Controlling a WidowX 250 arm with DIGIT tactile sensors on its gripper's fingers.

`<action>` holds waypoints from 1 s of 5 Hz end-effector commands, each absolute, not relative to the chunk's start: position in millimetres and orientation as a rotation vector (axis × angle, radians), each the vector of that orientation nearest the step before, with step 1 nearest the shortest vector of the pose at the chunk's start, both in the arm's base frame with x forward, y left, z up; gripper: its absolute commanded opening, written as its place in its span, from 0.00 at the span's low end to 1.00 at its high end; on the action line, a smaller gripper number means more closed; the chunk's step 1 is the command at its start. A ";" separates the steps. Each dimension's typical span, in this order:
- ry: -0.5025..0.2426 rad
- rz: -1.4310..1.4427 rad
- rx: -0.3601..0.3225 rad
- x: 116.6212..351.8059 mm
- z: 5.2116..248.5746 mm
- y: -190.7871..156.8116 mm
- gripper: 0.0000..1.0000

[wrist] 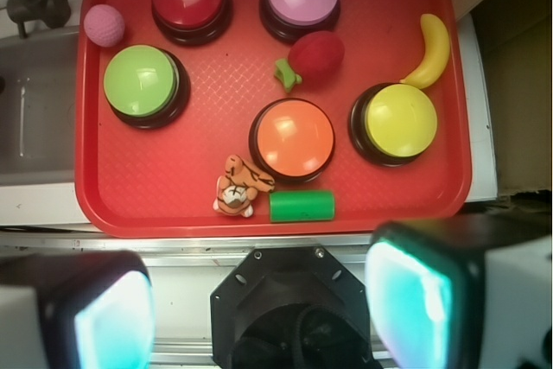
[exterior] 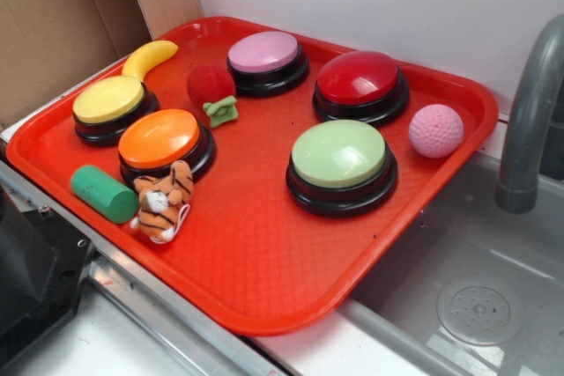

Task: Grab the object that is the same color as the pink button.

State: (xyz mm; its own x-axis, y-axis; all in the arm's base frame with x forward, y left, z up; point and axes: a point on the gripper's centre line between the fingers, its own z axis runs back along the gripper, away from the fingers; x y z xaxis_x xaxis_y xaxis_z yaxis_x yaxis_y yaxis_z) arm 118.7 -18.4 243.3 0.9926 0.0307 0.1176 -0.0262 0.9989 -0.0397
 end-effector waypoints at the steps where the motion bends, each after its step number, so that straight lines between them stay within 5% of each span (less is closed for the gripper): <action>1: -0.119 0.028 -0.038 118.7 243.3 -18.4 1.00; 2: -0.182 0.051 -0.037 144.3 231.1 -31.4 1.00; 3: -0.188 0.091 -0.078 178.0 207.2 -46.4 1.00; 5: -0.181 0.182 -0.034 256.2 154.7 -88.6 1.00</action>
